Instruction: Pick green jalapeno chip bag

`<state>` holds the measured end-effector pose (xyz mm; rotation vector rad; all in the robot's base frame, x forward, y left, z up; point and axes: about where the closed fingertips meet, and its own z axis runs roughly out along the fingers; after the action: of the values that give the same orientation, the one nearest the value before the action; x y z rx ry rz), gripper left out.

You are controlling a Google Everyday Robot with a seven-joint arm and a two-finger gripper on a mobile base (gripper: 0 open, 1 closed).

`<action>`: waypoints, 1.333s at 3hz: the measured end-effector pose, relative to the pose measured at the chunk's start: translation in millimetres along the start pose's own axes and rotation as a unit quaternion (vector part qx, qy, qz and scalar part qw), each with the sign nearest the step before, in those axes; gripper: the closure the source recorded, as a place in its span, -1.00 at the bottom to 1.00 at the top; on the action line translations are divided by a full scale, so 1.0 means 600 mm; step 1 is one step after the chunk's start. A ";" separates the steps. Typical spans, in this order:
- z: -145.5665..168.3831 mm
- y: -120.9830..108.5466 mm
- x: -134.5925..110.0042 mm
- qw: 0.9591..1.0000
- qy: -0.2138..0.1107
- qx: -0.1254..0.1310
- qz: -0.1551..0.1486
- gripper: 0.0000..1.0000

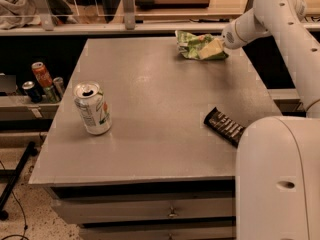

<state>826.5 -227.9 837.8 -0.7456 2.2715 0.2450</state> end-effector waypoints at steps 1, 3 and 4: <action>-0.002 -0.003 -0.001 1.000 -0.002 -0.001 0.002 0.30; -0.042 -0.019 -0.031 0.999 -0.022 0.019 -0.016 1.00; -0.070 -0.023 -0.056 0.998 -0.037 0.032 -0.032 1.00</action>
Offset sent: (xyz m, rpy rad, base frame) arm 0.0030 -0.0203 0.0382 -0.0120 -0.0698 -0.0161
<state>829.3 -240.1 891.6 -0.7628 2.1704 0.1659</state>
